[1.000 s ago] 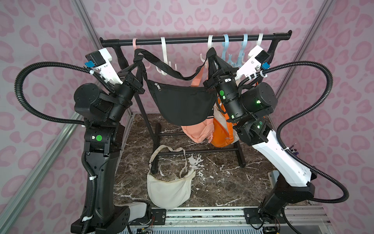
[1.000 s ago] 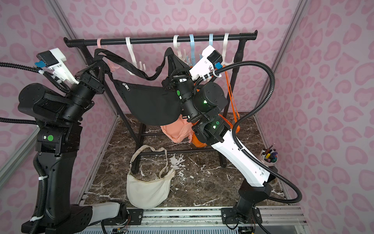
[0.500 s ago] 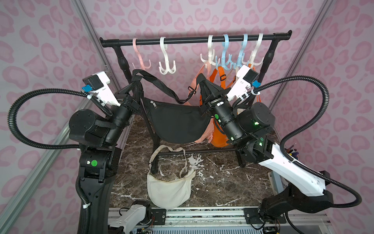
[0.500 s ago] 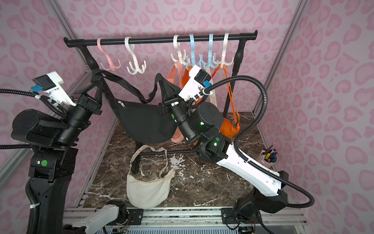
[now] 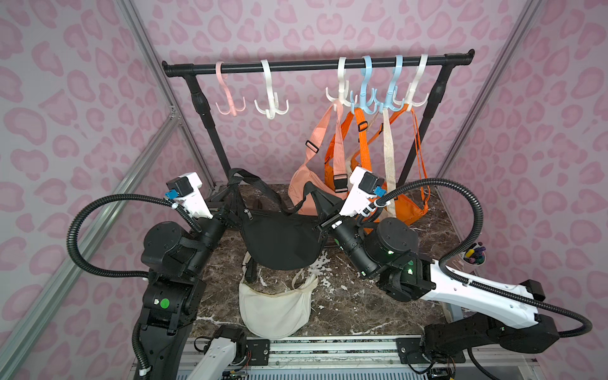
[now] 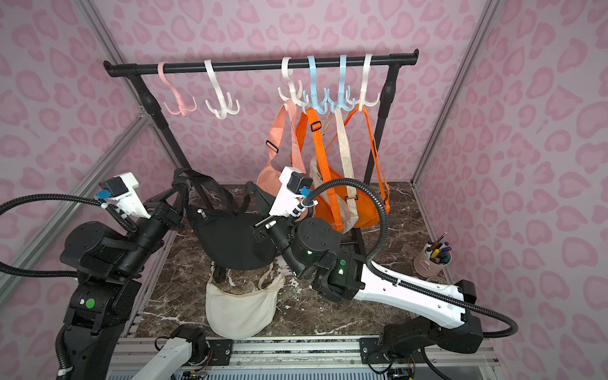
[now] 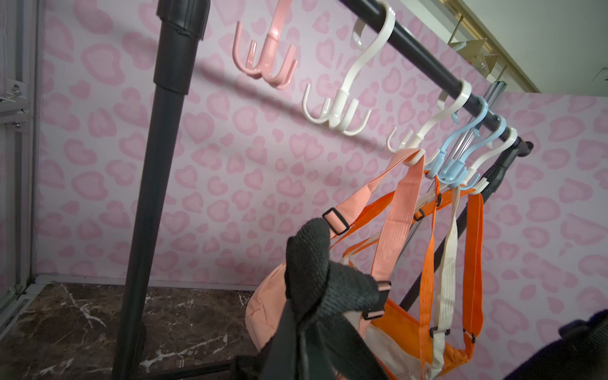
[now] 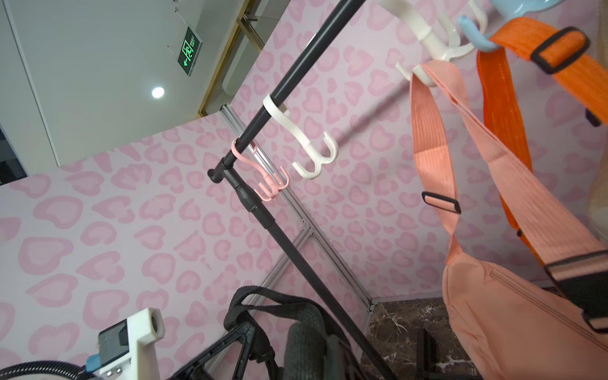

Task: Take the bag off the hook
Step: Place the bag inside the bag.

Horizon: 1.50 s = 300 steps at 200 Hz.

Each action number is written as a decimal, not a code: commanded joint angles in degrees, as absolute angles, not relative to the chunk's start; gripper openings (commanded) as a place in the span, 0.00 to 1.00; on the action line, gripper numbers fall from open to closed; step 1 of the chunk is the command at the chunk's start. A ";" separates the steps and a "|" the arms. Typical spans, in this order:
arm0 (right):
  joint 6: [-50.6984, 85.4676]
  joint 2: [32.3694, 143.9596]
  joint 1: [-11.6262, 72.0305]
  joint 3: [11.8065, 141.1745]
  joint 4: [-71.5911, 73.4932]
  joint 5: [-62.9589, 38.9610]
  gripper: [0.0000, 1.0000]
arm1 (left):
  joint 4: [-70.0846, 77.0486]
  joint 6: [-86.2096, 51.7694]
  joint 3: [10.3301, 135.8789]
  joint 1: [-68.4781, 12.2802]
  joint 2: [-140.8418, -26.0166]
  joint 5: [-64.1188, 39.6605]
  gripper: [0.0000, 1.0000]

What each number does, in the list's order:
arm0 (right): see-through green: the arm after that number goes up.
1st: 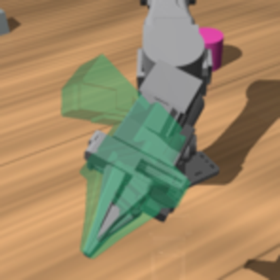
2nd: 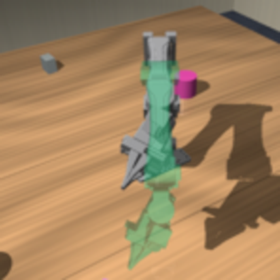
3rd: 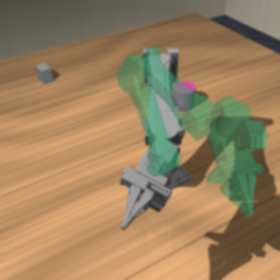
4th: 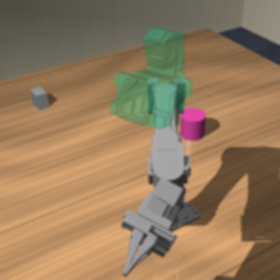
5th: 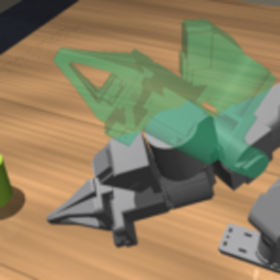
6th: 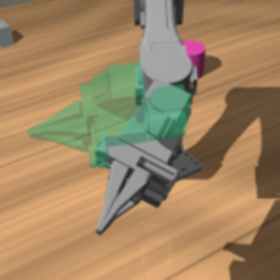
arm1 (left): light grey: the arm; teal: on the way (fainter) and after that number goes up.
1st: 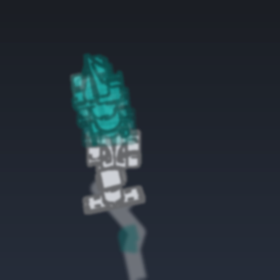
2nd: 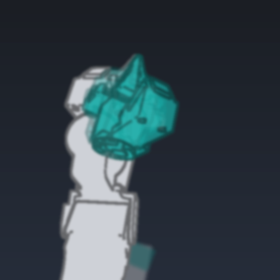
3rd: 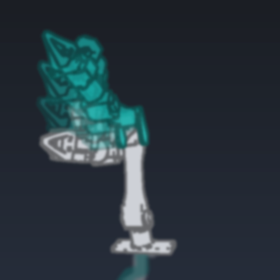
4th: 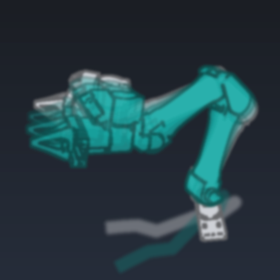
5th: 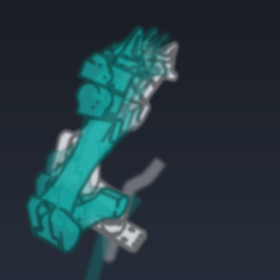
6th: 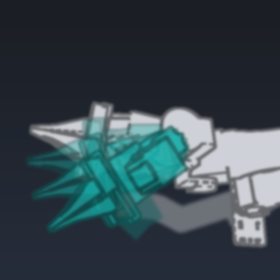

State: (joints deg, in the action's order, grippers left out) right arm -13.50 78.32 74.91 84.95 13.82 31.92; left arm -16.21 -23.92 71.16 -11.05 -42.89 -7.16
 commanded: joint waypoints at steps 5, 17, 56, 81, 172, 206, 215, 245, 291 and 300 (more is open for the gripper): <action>-11.13 76.07 76.55 80.15 13.91 34.98 0.00 | -18.87 -22.42 68.42 -12.29 -40.96 -4.61 0.03; -10.78 74.97 77.35 78.15 13.76 35.64 0.00 | -19.86 -22.58 66.68 -13.08 -40.05 -3.47 0.03; -7.67 71.81 78.13 72.44 12.06 35.57 0.00 | -24.23 -22.83 62.93 -14.61 -38.53 -2.68 0.03; -5.59 69.61 78.54 68.97 10.83 34.87 0.00 | -27.17 -23.47 60.80 -14.78 -37.40 -2.26 0.03; 4.56 64.45 80.48 63.32 -2.16 33.91 0.00 | -37.66 -28.50 55.91 -16.39 -35.88 -1.96 0.03; 5.64 63.47 82.17 62.75 -5.02 32.33 0.00 | -42.16 -29.47 56.01 -18.40 -34.56 0.48 0.03; 5.30 63.22 82.85 62.82 -5.47 32.16 0.00 | -43.21 -30.14 55.82 -18.78 -33.94 0.45 0.03; 3.70 62.95 85.42 63.49 -7.92 30.30 0.00 | -47.08 -33.16 55.48 -19.60 -31.58 -0.57 0.03; 2.67 62.06 90.84 63.72 -11.78 31.54 0.00 | -54.55 -33.56 57.94 -19.63 -29.75 -2.84 0.03; 3.49 61.96 91.13 63.87 -12.65 32.26 0.00 | -55.66 -33.17 58.43 -19.65 -29.85 -2.43 0.03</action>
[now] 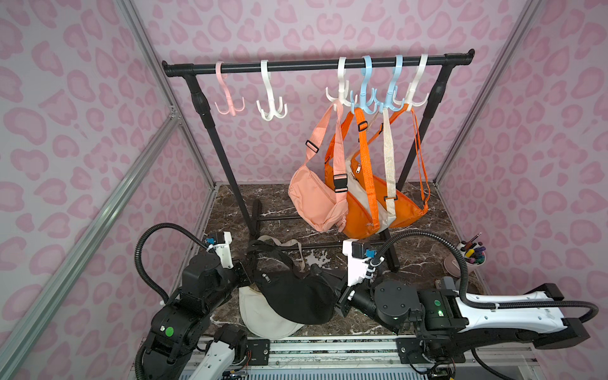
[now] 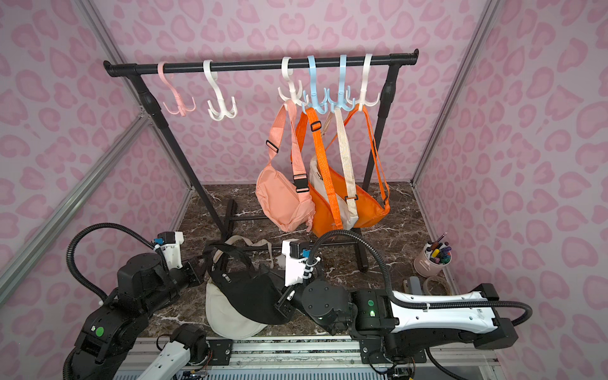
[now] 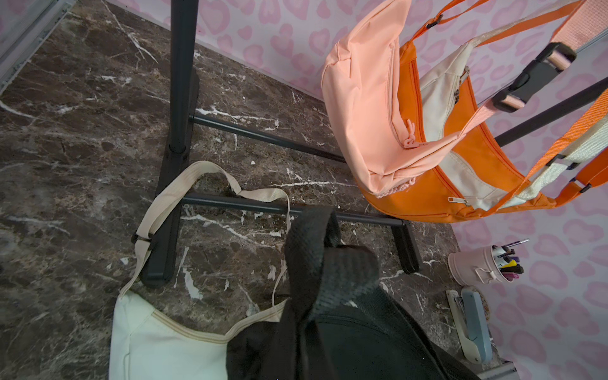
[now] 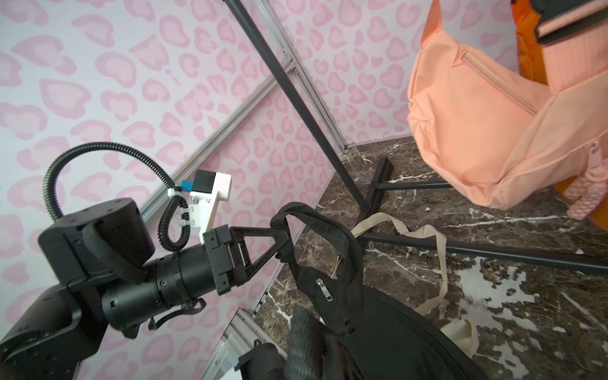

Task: Take the bag off the hook
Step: Place the bag inside the bag.

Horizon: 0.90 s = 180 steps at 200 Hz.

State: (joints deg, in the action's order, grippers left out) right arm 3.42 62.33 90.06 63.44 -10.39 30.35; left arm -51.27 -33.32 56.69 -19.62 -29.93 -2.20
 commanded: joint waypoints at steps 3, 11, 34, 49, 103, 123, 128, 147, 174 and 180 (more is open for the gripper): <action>3.89 61.96 91.21 63.89 -12.99 32.45 0.00 | -55.90 -33.09 58.52 -19.61 -29.84 -2.40 0.03; 4.96 61.96 91.23 63.82 -13.78 33.55 0.00 | -56.24 -33.11 58.39 -19.63 -29.81 -2.45 0.03; 8.45 61.96 91.10 62.47 -14.76 40.17 0.00 | -54.76 -34.05 55.58 -19.65 -28.94 -1.59 0.03; 12.11 62.14 89.61 62.74 -16.37 43.08 0.00 | -53.02 -35.29 53.85 -19.67 -28.94 -0.83 0.03; 29.93 56.37 75.89 56.63 -20.33 37.28 0.00 | -49.60 -38.12 50.10 -19.60 -30.25 1.88 0.03; 32.68 53.36 72.07 54.36 -20.42 34.88 0.00 | -48.85 -38.23 50.27 -19.61 -30.50 3.23 0.03; 32.61 52.90 71.77 54.30 -20.53 34.86 0.00 | -48.78 -38.23 50.62 -19.60 -30.56 3.55 0.03; 30.98 52.36 71.63 55.37 -21.61 34.54 0.00 | -49.07 -37.88 52.31 -19.61 -30.84 4.46 0.03; 27.93 54.43 71.84 60.31 -25.53 30.07 0.00 | -51.86 -38.22 56.08 -19.60 -31.09 5.10 0.03; 27.47 55.01 72.13 61.38 -27.02 29.53 0.00 | -52.87 -38.50 57.04 -19.60 -31.16 5.01 0.03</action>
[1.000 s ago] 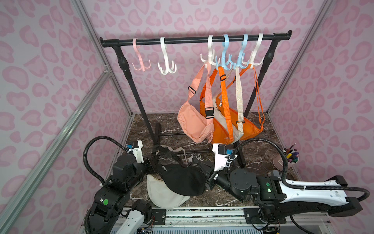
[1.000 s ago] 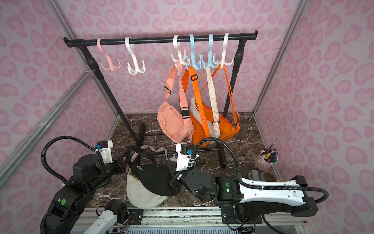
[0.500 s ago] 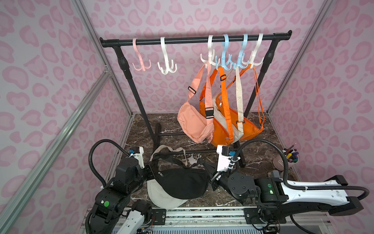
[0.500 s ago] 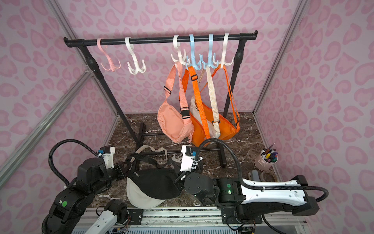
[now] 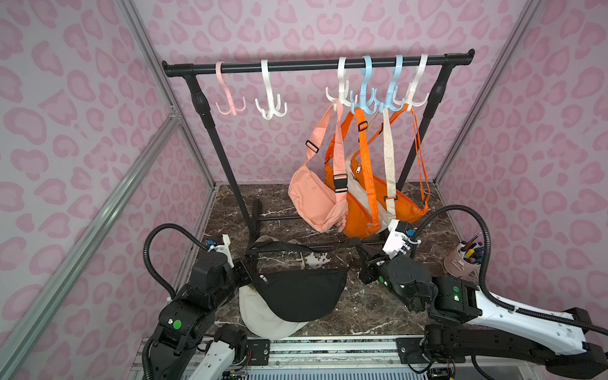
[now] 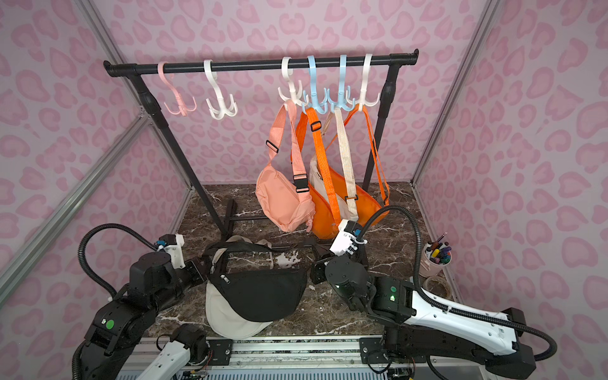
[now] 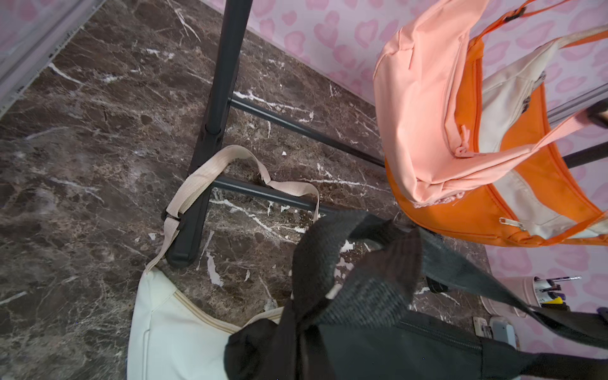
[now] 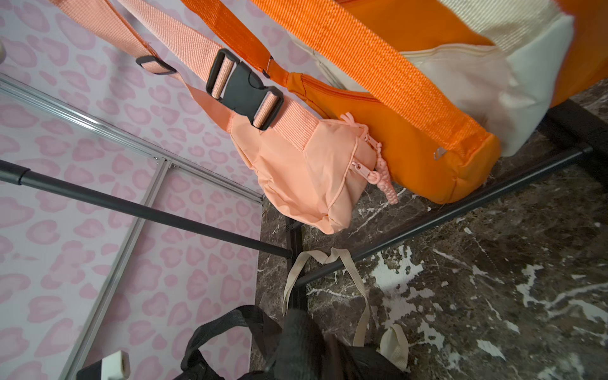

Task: Take the bag off the hook
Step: Place the bag inside the bag.

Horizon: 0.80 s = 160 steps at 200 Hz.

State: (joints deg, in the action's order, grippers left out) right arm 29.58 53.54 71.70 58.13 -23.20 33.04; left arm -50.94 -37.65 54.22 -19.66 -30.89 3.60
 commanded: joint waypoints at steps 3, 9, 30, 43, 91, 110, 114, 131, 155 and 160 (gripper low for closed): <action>27.23 55.28 72.42 62.09 -27.67 29.35 0.00 | -53.48 -38.65 57.67 -19.60 -31.16 4.94 0.03; 26.82 55.91 73.12 63.39 -29.04 29.30 0.00 | -54.71 -39.00 58.70 -19.60 -31.26 4.84 0.03; 25.62 57.96 76.32 67.54 -33.06 29.92 0.00 | -59.36 -39.97 62.72 -19.60 -31.36 4.74 0.03; 25.40 59.47 78.20 69.97 -35.37 29.75 0.00 | -62.46 -40.38 64.91 -19.60 -31.43 5.07 0.03; 26.98 65.00 81.90 75.63 -41.14 29.52 0.00 | -67.61 -41.80 67.41 -19.62 -31.72 5.34 0.03; 27.23 65.71 81.02 75.51 -40.36 30.75 0.00 | -65.55 -42.67 65.48 -19.62 -31.57 5.98 0.03; 27.35 65.74 80.48 75.60 -40.22 30.61 0.00 | -65.07 -42.83 65.13 -19.60 -31.63 6.18 0.03; 27.80 65.59 78.90 75.94 -39.75 30.52 0.00 | -63.39 -43.24 64.43 -19.60 -31.75 6.50 0.03; 28.20 64.15 77.96 75.89 -39.61 29.58 0.00 | -64.01 -43.31 66.18 -19.60 -32.26 6.80 0.03; 28.29 63.85 77.96 75.81 -39.91 29.38 0.00 | -64.58 -43.25 66.62 -19.61 -32.27 7.04 0.03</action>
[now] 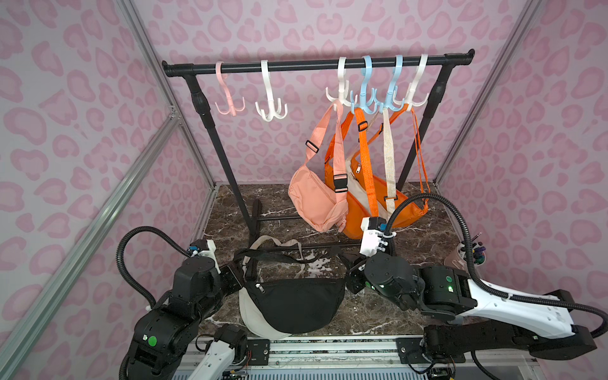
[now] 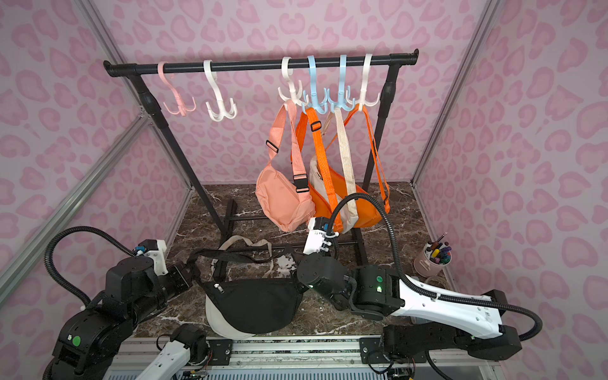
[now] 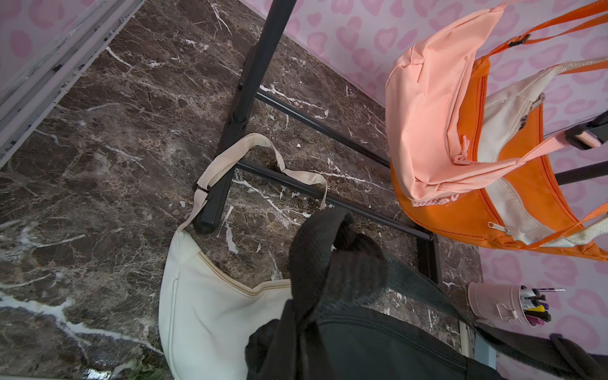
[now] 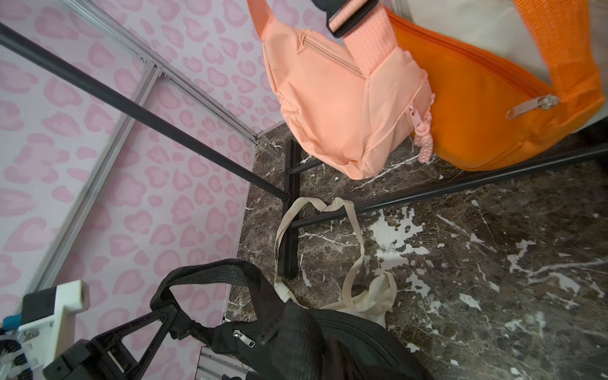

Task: Take the bag off the hook
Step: Place the bag inside the bag.

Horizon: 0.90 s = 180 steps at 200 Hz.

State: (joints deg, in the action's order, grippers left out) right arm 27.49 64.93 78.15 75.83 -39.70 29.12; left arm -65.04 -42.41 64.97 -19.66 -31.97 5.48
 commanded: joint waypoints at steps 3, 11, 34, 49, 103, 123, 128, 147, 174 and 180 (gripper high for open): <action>28.30 63.63 77.93 75.77 -40.16 29.19 0.00 | -64.89 -43.14 66.88 -19.64 -32.26 7.30 0.03; 28.51 63.14 77.96 75.66 -40.93 28.71 0.00 | -65.91 -42.87 67.58 -19.60 -32.20 7.91 0.03; 29.91 62.02 78.17 75.83 -44.36 27.34 0.00 | -69.20 -42.45 69.14 -19.61 -31.76 8.70 0.03; 30.67 61.45 79.09 76.36 -46.37 27.24 0.00 | -71.35 -42.99 69.76 -19.60 -31.30 8.45 0.03; 31.47 63.90 81.62 81.98 -52.78 28.94 0.00 | -73.11 -44.98 71.20 -19.60 -31.61 7.39 0.03; 30.27 65.10 81.50 82.60 -51.46 29.67 0.00 | -70.98 -45.03 69.77 -19.62 -31.95 7.47 0.03; 29.99 65.28 81.15 82.27 -50.86 29.69 0.00 | -70.39 -45.05 68.87 -19.60 -31.93 7.47 0.03; 29.98 65.87 77.90 79.51 -47.86 27.40 0.00 | -67.80 -45.69 63.90 -19.61 -31.61 7.54 0.03; 32.87 65.95 70.72 73.47 -42.82 22.06 0.00 | -61.90 -47.32 55.59 -19.61 -30.51 7.88 0.03; 33.24 65.83 69.28 71.85 -41.49 21.03 0.00 | -60.70 -47.66 54.11 -19.60 -30.39 8.38 0.03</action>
State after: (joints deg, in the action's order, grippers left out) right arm 31.00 65.84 73.23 75.83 -46.87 25.06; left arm -67.33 -45.45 58.65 -19.66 -31.07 7.29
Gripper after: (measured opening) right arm 0.053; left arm 0.059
